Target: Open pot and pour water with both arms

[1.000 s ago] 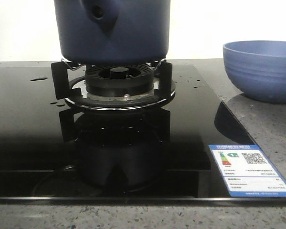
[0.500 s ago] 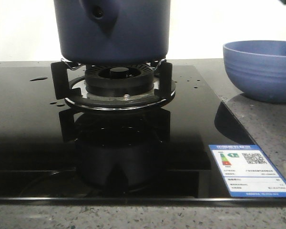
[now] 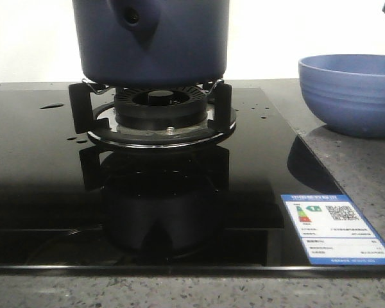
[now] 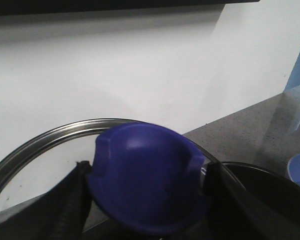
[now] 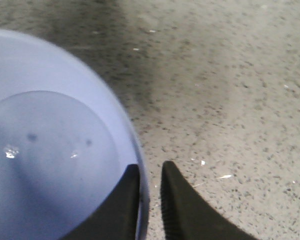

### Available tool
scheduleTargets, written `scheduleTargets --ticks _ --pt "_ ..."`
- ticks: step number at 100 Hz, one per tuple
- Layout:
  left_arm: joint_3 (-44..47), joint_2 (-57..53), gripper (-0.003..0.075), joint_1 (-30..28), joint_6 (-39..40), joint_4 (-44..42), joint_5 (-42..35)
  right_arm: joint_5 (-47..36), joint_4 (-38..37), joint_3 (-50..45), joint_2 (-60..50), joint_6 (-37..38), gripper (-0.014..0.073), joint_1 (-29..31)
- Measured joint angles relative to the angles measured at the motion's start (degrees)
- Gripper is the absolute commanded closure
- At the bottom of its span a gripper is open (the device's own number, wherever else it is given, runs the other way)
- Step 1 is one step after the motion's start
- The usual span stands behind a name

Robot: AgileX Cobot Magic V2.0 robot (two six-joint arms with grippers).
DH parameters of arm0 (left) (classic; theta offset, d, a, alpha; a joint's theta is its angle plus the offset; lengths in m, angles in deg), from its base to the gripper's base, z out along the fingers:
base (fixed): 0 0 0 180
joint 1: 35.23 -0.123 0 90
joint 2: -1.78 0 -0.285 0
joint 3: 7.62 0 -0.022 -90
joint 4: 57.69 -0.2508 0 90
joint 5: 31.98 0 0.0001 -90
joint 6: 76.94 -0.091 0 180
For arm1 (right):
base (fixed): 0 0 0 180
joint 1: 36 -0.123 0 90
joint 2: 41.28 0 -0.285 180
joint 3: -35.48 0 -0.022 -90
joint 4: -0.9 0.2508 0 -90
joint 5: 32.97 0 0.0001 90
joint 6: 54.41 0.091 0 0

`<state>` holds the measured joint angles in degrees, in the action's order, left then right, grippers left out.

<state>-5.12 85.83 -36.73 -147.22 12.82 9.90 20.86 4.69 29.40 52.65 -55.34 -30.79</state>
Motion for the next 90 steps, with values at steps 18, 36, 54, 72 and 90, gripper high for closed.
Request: scheduleTargets --ticks 18,36,54,72,90 --pt "0.00 0.00 0.0383 0.00 0.00 0.00 0.00 0.96 0.00 0.09 0.00 -0.98 0.0643 1.17" --pt "0.00 0.00 0.0383 0.00 0.00 0.00 0.00 1.31 0.34 0.47 0.00 -1.25 0.0641 1.26" --pt "0.00 0.00 0.0383 0.00 0.00 0.00 0.00 3.87 2.22 3.81 0.19 -1.91 0.0641 1.38" --pt "0.00 0.00 0.0383 0.00 0.00 0.00 -0.71 6.40 5.82 9.52 0.47 -3.27 0.0640 1.13" --pt "0.00 0.00 0.0383 0.00 0.00 0.00 -2.11 8.31 6.62 15.32 0.46 -3.52 0.0640 -0.96"
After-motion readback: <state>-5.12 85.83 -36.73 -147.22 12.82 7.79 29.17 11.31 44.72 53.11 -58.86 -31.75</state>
